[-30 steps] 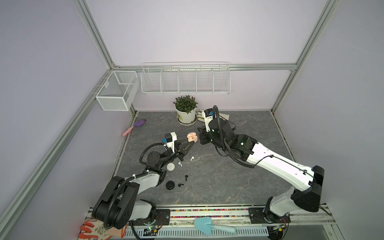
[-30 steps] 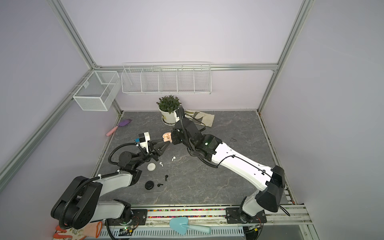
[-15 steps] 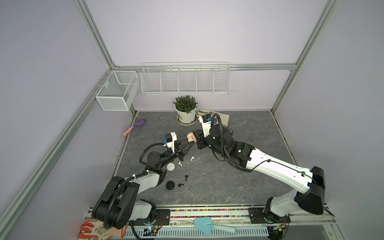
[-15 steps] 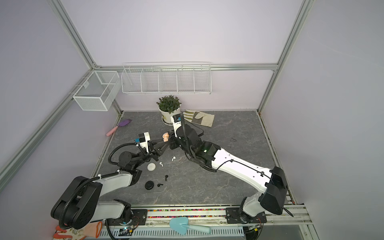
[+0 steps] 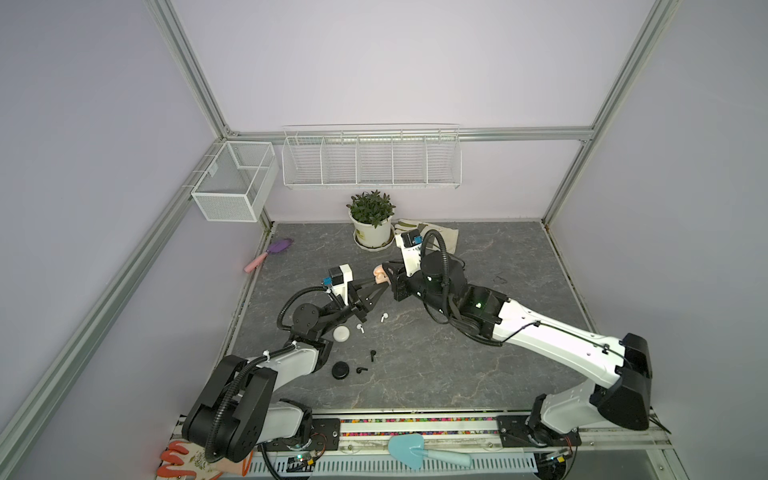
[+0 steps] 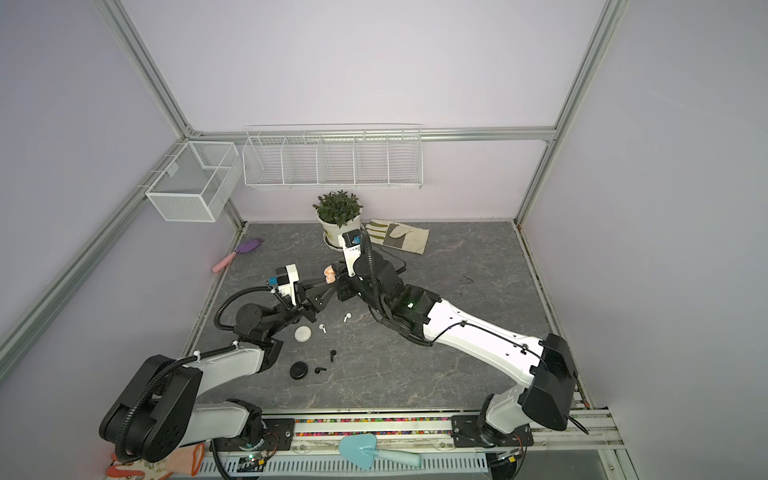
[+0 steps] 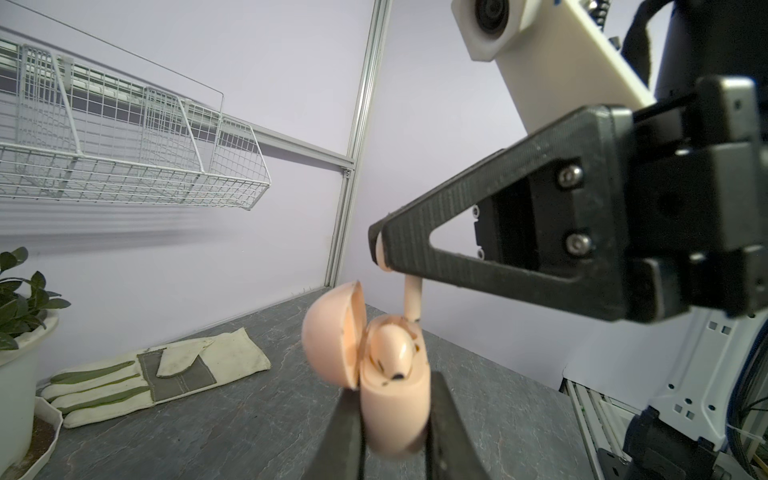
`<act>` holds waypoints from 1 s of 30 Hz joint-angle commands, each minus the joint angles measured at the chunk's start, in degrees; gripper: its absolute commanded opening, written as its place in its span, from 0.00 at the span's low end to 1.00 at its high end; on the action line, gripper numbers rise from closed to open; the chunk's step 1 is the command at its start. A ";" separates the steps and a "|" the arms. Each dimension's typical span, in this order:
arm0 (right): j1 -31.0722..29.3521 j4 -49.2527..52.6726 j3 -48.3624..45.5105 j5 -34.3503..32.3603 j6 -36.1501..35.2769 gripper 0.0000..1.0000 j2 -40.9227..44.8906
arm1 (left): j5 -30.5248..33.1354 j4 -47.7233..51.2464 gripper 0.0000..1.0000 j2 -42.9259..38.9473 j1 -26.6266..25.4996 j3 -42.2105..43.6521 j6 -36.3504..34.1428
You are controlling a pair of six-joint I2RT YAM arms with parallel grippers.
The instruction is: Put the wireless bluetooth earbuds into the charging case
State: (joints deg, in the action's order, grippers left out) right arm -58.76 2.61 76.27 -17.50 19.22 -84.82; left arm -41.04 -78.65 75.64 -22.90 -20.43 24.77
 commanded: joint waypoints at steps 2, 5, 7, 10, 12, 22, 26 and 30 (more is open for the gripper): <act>-0.35 -1.71 -0.77 0.16 -0.67 0.23 0.41 | -0.84 -2.38 0.00 -1.22 -0.13 0.04 -0.60; -0.31 -1.90 -0.77 0.09 -0.73 0.22 0.09 | -0.62 -2.38 0.00 -1.32 -0.13 0.31 -0.78; -0.34 -1.76 -0.53 0.51 -0.76 0.23 -0.24 | -0.62 -2.38 0.00 -1.42 -0.12 0.27 -0.73; -0.35 -1.80 -0.57 0.84 -0.51 0.22 -0.45 | -0.62 -2.38 0.00 -1.48 -0.21 0.32 -0.86; -0.36 -1.72 -0.52 0.84 -0.63 0.22 -0.57 | -0.53 -2.38 0.00 -1.54 -0.17 0.40 -1.04; -0.37 -0.63 -1.30 0.07 -0.69 0.22 0.22 | -0.45 -2.40 0.00 -1.73 -0.18 0.50 -0.94; -0.36 -0.68 -1.65 -0.08 -0.34 0.22 0.05 | -0.50 -2.37 0.00 -1.57 -0.15 0.68 -1.04; -0.38 -0.41 -1.83 0.40 0.16 0.22 0.17 | -0.30 -2.30 0.00 -1.90 -0.20 1.17 -1.24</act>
State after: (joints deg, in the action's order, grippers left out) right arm -58.78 2.48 75.37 -17.06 19.27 -84.84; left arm -41.04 -78.63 74.87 -22.90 -20.10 24.51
